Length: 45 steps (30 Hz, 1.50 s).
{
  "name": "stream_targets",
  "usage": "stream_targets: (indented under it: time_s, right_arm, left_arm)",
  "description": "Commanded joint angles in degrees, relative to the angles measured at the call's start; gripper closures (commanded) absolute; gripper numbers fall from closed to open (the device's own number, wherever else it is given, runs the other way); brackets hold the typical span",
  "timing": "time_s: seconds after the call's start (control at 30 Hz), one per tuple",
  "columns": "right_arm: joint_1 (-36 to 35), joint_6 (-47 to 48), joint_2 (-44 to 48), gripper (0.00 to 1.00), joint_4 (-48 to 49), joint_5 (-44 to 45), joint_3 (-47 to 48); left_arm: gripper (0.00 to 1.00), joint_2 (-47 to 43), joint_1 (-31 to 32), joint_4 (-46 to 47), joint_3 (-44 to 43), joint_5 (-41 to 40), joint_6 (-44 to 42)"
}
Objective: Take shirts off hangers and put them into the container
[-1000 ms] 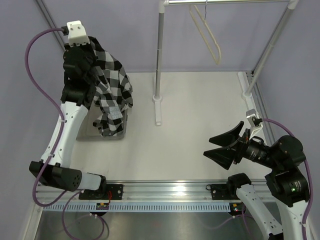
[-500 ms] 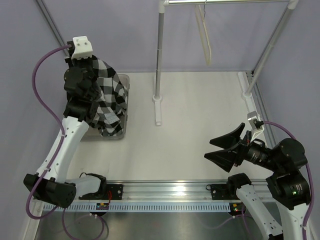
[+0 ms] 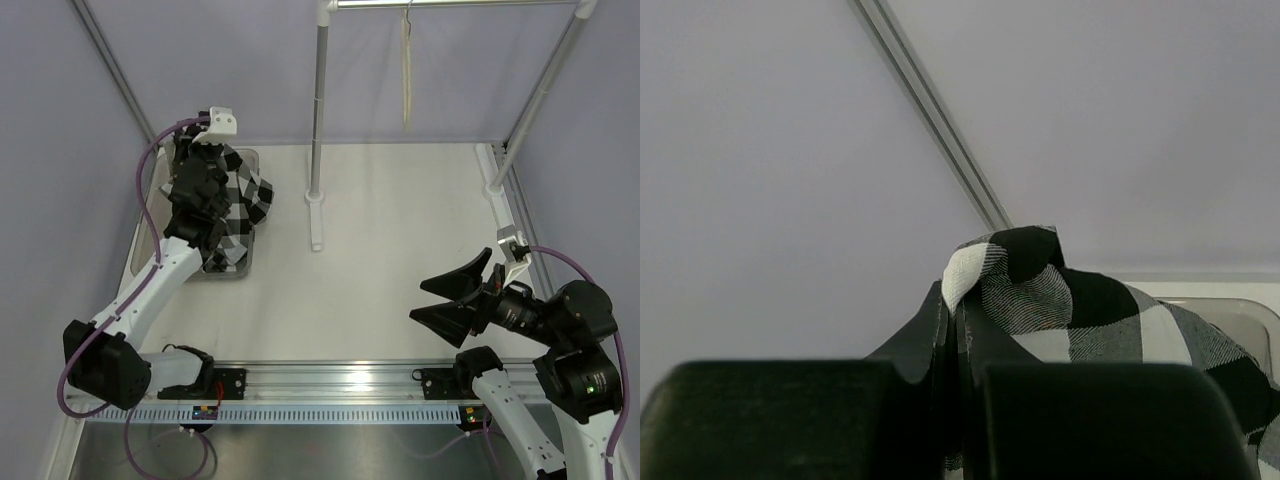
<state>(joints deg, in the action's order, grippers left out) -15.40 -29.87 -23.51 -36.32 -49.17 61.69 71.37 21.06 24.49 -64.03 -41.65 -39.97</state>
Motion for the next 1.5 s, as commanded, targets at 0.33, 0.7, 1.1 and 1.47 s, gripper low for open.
stream_targets:
  time_s: [0.33,0.7,1.1,1.47]
  right_arm:
    - [-0.42,-0.63,0.39,0.02,-0.42,-2.16,0.98]
    - [-0.42,-0.54,0.3,0.02,0.46,-2.78,-0.7]
    - [-0.51,-0.54,0.57,0.02,0.63,-2.6,-1.05]
    - [-0.51,-0.63,0.39,0.02,0.19,-1.72,0.36]
  left_arm:
    - [1.0,6.85,-2.33,36.58,10.59,-12.23,-19.97]
    - [1.0,4.21,-15.17,23.34,5.76,-13.9,-6.28]
    - [1.0,8.26,-11.4,20.1,6.63,-9.8,-6.63]
    - [1.0,22.22,-10.33,-19.96,-7.94,4.46,21.13]
